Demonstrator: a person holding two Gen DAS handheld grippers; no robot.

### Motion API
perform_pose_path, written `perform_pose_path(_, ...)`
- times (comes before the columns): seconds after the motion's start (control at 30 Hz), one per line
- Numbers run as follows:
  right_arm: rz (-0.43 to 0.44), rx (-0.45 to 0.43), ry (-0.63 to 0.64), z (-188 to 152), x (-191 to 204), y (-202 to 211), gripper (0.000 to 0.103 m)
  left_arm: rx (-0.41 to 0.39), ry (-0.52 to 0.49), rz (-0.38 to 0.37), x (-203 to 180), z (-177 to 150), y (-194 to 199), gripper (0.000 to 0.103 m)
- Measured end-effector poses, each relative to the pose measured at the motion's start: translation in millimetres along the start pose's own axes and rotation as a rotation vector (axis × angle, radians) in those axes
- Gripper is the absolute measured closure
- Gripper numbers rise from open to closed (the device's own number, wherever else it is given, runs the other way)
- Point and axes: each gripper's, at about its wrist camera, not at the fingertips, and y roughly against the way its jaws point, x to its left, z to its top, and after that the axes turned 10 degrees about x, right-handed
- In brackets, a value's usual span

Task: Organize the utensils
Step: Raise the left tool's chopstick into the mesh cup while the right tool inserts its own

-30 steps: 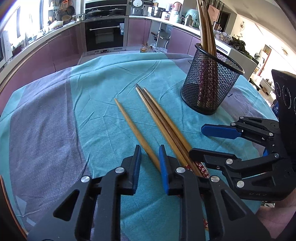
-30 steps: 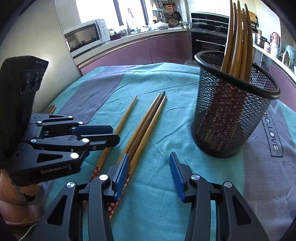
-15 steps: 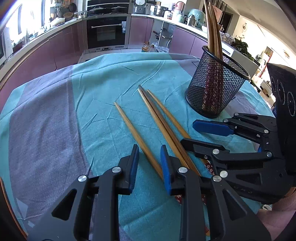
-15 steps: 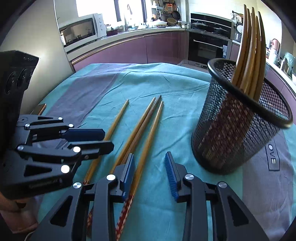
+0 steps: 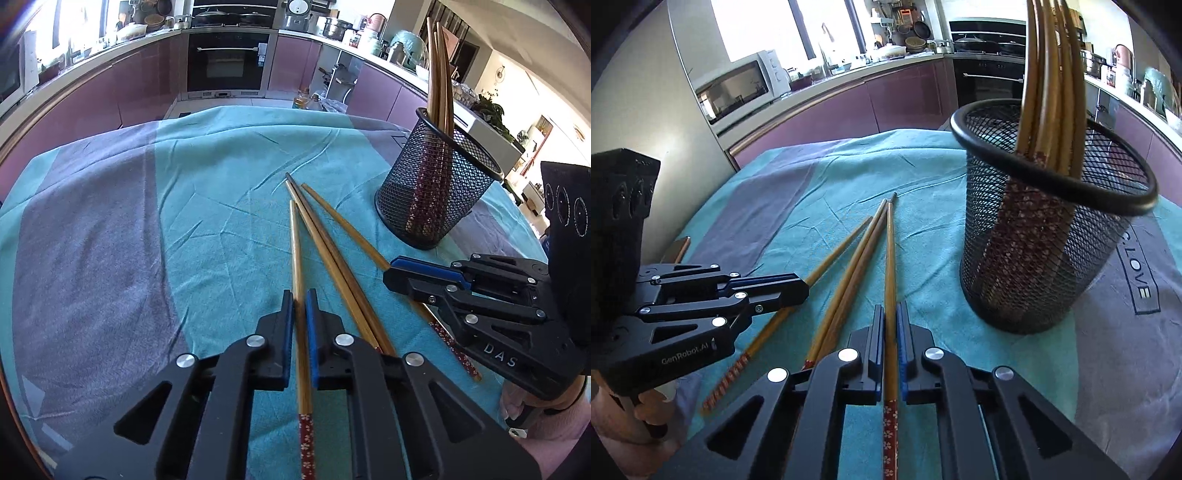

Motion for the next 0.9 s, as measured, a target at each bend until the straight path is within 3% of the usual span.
perform_pose_path(0.23, 0.050, 0.007, 0.061, -6, 9, 9, 0.097, -0.008, -0.031, -0.027, -8, -7, 7, 0.095)
perform_pose_path(0.73, 0.055, 0.062, 0.064, -5, 10, -8, 0.097, 0.041, -0.082, -0.013, -22, 5, -11, 0.091)
perform_pose_path(0.9, 0.061, 0.047, 0.065, -6, 9, -3, 0.097, 0.039, -0.067, -0.006, -25, 10, -13, 0.095)
